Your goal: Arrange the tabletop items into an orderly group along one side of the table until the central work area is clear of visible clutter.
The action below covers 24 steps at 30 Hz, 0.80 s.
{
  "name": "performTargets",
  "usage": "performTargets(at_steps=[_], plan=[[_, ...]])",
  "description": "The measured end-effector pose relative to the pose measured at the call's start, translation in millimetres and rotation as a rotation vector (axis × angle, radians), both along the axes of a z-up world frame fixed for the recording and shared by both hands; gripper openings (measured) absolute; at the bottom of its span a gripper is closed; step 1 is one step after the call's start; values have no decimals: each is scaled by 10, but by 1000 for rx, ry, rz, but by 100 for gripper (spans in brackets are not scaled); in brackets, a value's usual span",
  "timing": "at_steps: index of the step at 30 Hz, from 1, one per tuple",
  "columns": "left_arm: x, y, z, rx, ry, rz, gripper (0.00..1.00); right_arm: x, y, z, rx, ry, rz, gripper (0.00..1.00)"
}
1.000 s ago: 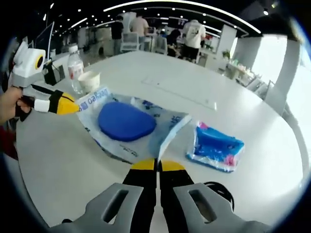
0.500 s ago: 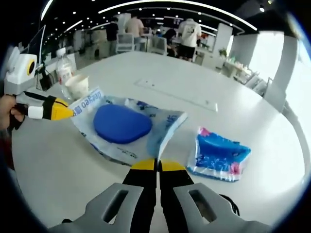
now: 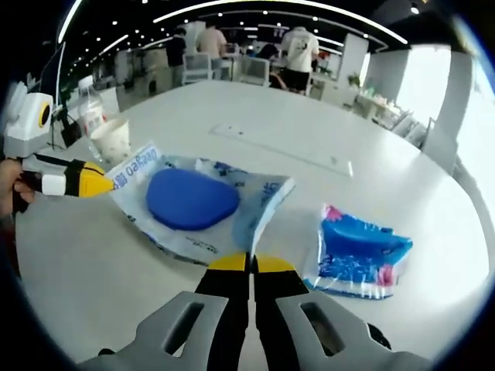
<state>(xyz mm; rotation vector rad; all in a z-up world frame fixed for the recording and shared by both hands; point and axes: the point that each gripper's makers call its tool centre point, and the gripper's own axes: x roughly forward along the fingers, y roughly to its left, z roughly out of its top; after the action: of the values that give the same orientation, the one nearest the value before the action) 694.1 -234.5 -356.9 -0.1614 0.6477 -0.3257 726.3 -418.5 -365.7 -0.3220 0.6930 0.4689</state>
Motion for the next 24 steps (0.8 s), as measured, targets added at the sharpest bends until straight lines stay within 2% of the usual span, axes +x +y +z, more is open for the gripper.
performTargets(at_steps=[6, 11, 18, 24], plan=[[14, 2, -41, 15, 0, 2, 1, 15, 4, -63, 23, 17, -12, 1], [13, 20, -87, 34, 1, 1, 1, 31, 33, -84, 15, -7, 14, 1], [27, 52, -153, 47, 2, 22, 1, 33, 60, -192, 14, 5, 20, 1], [27, 67, -208, 55, 2, 35, 1, 38, 69, -200, 22, -5, 28, 1]])
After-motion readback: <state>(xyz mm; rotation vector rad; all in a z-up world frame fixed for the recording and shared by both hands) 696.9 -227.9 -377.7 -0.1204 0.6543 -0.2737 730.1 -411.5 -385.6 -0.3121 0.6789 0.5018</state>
